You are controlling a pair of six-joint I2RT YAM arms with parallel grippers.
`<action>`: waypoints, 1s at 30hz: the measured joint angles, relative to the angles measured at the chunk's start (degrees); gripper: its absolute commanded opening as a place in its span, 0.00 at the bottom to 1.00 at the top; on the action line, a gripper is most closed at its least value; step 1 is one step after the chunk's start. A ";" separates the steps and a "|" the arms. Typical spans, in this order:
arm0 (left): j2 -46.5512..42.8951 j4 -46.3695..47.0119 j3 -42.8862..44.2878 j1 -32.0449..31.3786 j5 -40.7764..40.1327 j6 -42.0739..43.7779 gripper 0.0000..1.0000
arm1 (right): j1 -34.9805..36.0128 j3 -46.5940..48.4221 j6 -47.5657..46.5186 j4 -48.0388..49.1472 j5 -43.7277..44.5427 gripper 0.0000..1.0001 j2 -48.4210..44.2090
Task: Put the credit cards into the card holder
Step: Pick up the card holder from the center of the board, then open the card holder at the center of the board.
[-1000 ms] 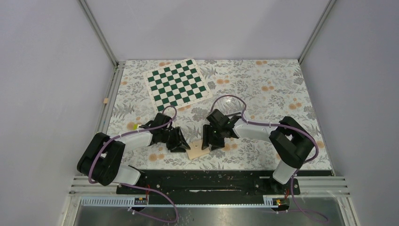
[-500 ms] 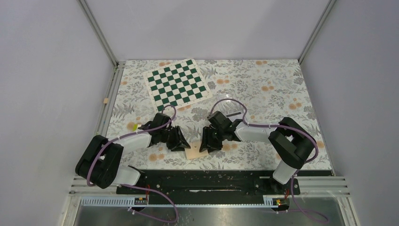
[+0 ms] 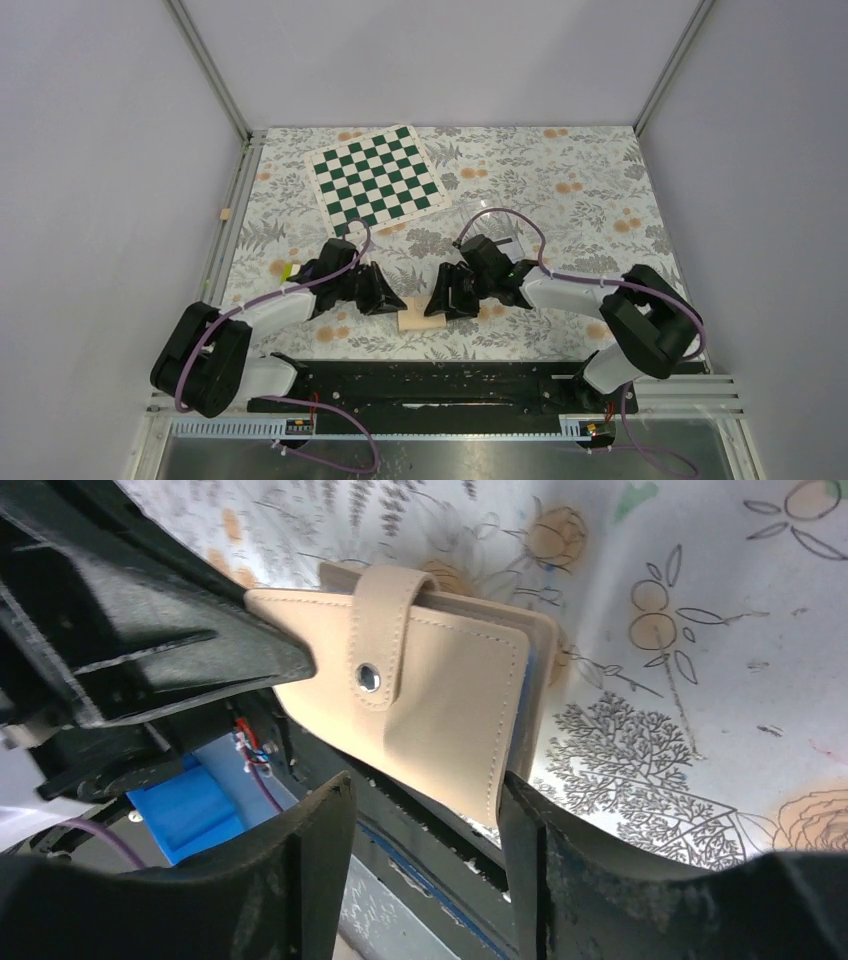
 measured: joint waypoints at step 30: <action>-22.25 -1.46 5.81 -0.11 7.61 1.27 0.00 | -5.22 -12.31 5.97 28.98 -17.88 0.62 -16.50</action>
